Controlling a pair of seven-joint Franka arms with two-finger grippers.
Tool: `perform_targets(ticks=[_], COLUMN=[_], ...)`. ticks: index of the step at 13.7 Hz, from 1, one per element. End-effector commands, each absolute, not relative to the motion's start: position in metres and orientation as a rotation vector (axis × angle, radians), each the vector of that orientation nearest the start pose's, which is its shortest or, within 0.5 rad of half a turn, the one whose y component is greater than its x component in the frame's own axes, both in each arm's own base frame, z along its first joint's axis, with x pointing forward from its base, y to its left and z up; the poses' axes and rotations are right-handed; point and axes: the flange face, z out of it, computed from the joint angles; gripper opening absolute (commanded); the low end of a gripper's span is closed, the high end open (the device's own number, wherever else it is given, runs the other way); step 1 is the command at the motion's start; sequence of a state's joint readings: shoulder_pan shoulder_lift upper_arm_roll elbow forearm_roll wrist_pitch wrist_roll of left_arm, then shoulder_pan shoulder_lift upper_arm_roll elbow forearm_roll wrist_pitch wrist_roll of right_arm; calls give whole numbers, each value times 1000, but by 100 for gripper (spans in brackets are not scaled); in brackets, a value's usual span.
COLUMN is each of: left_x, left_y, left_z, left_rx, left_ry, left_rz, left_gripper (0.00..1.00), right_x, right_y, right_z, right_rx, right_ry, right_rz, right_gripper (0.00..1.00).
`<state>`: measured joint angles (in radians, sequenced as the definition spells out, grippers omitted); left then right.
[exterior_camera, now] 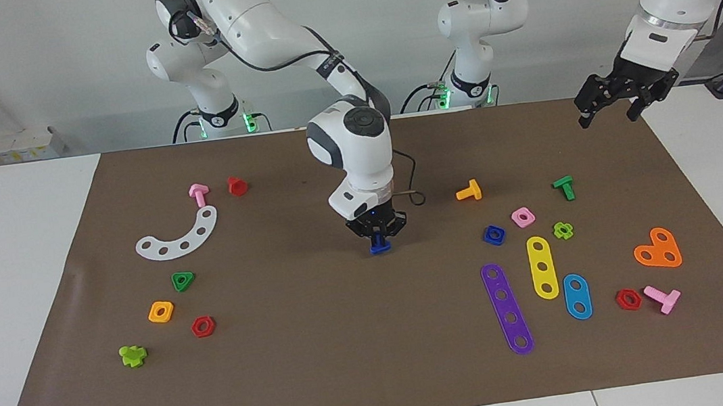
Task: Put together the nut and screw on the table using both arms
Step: 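Carry the blue bolt with the right gripper to the mat centre, set down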
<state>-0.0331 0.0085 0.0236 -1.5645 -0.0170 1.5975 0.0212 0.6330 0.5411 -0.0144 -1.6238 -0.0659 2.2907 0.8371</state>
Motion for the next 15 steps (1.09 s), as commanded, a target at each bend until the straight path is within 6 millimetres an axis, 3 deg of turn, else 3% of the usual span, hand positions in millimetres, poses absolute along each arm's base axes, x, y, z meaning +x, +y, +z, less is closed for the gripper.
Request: perform_targets(ticks=[1, 2, 3, 4, 7, 8, 11, 15], left_x=[552, 552, 552, 552, 551, 551, 551, 545], left_y=[-6, -6, -6, -6, -33, -31, -26, -27], left_z=[626, 626, 626, 626, 626, 626, 625, 620], left_rx=[-3147, -3147, -3147, -3147, -3145, -3146, -3146, -3145], left_ry=[48, 48, 48, 41, 123, 116, 96, 120], left_rz=[-65, -65, -65, -63, -63, -63, -55, -34], left_gripper=[100, 100, 100, 100, 100, 100, 100, 100], right_x=[565, 563, 563, 563, 571, 575, 593, 608], right_y=[403, 401, 400, 402, 396, 386, 318, 211], right_z=[314, 309, 308, 311, 335, 365, 449, 515], right_rx=[-3074, -3079, -3080, -3075, -3041, -3004, -2967, -3014], right_ry=[313, 314, 322, 337, 394, 425, 555, 509], right_rz=[-245, -239, -234, -237, -257, -287, -333, -349], right_gripper=[0, 0, 40, 99, 100, 100, 100, 100])
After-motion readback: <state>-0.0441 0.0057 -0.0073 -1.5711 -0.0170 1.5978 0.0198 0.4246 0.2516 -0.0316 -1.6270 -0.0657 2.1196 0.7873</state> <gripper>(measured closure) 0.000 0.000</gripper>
